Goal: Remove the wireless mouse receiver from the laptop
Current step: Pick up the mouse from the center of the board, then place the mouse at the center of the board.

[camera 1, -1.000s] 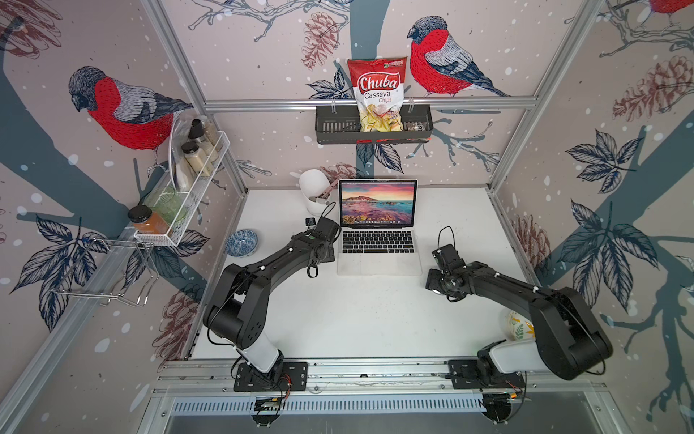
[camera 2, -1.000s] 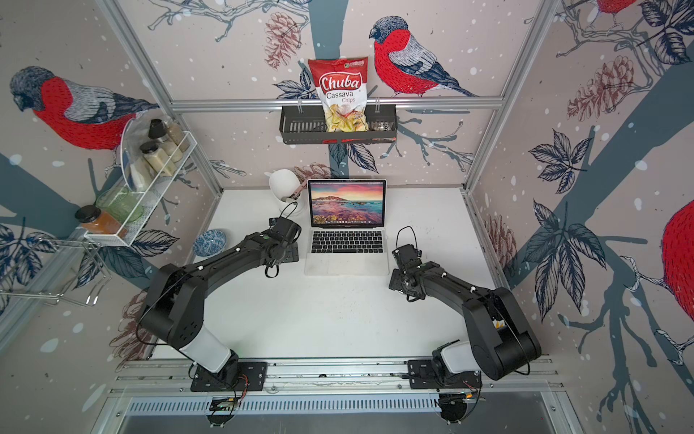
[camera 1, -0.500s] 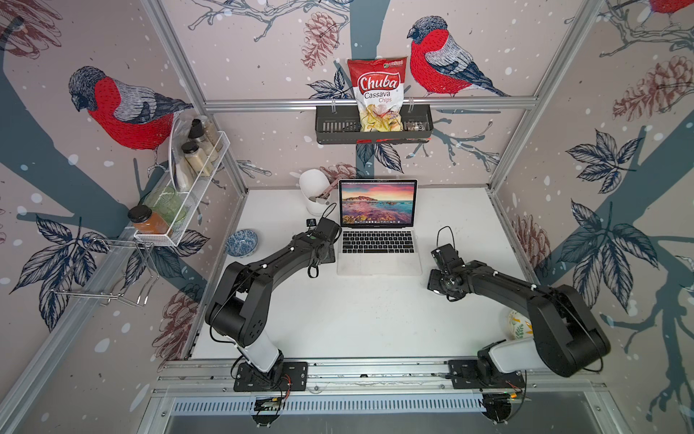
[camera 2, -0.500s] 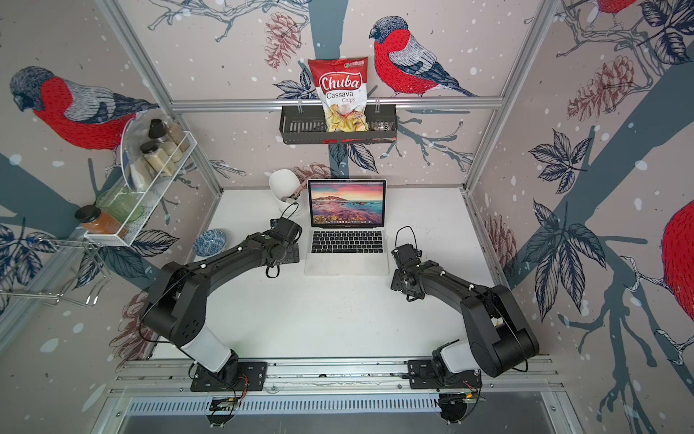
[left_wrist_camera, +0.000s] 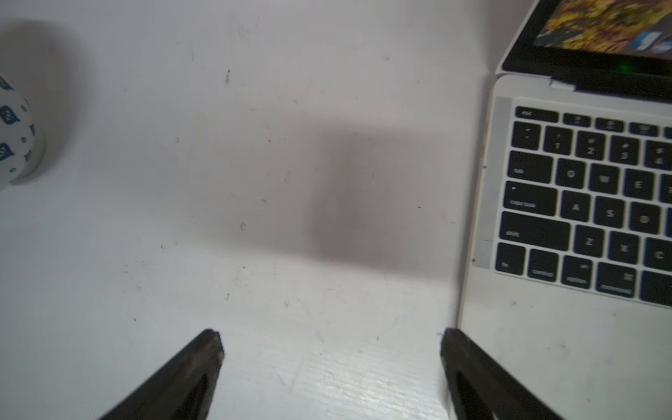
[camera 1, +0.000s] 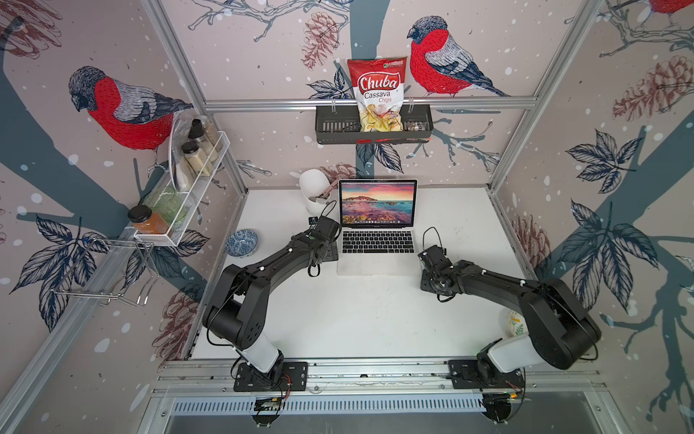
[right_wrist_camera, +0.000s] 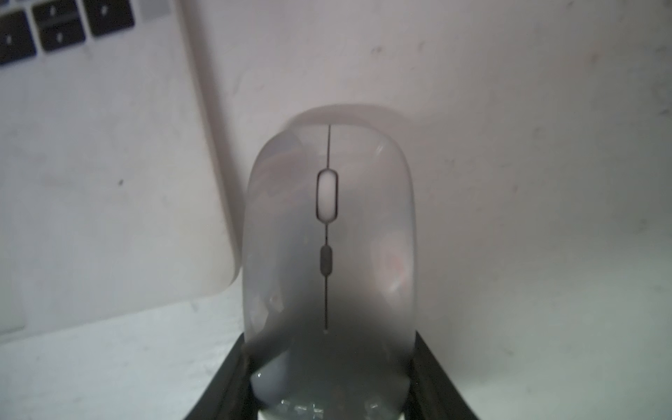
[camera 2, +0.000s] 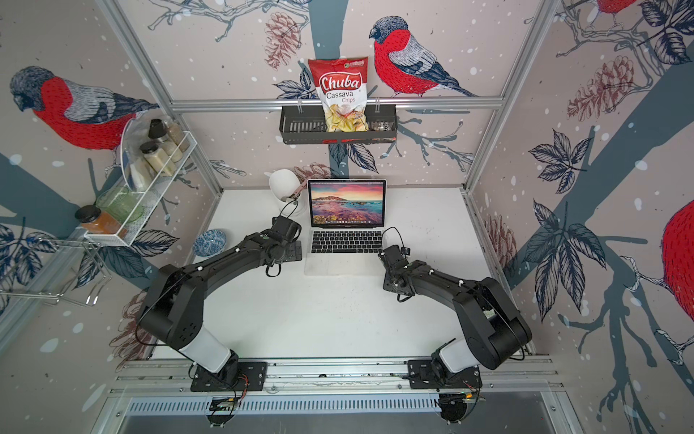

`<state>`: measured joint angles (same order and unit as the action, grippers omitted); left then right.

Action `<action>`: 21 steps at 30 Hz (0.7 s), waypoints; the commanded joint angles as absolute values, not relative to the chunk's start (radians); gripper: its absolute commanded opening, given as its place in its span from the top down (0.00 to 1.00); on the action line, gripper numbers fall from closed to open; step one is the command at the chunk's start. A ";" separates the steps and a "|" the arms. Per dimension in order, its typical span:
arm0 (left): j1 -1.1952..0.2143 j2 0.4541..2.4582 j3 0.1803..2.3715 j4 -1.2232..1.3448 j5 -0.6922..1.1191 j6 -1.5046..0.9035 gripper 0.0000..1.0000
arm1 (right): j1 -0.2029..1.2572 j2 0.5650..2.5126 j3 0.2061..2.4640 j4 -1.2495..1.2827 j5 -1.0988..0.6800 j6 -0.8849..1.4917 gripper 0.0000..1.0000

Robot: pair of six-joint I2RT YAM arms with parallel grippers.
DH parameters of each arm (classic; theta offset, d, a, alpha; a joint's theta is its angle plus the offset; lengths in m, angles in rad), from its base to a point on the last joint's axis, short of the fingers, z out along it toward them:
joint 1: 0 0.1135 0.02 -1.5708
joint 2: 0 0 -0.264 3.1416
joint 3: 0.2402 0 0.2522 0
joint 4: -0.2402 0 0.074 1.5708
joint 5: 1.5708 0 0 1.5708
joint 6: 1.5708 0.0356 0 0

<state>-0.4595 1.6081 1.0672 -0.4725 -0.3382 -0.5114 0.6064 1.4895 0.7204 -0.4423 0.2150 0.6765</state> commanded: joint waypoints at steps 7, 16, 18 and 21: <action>-0.469 1.462 1.053 -0.280 -0.016 -0.452 0.03 | 0.722 1.436 0.853 -0.639 0.178 0.505 0.73; -0.472 1.431 0.936 -0.057 0.286 -0.497 0.03 | 0.723 1.308 0.952 -0.657 0.106 0.357 0.73; -0.473 1.434 0.894 0.034 0.359 -0.538 0.03 | 0.724 1.293 0.964 -0.637 0.058 0.327 0.73; -0.476 1.441 0.825 0.214 0.462 -0.637 0.03 | 0.725 1.285 0.977 -0.600 0.000 0.291 0.74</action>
<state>-0.4706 1.4368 0.8639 -0.0162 0.3096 -0.5373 0.7238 1.2930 0.9619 -0.6353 0.0731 0.3576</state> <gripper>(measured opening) 0.974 0.537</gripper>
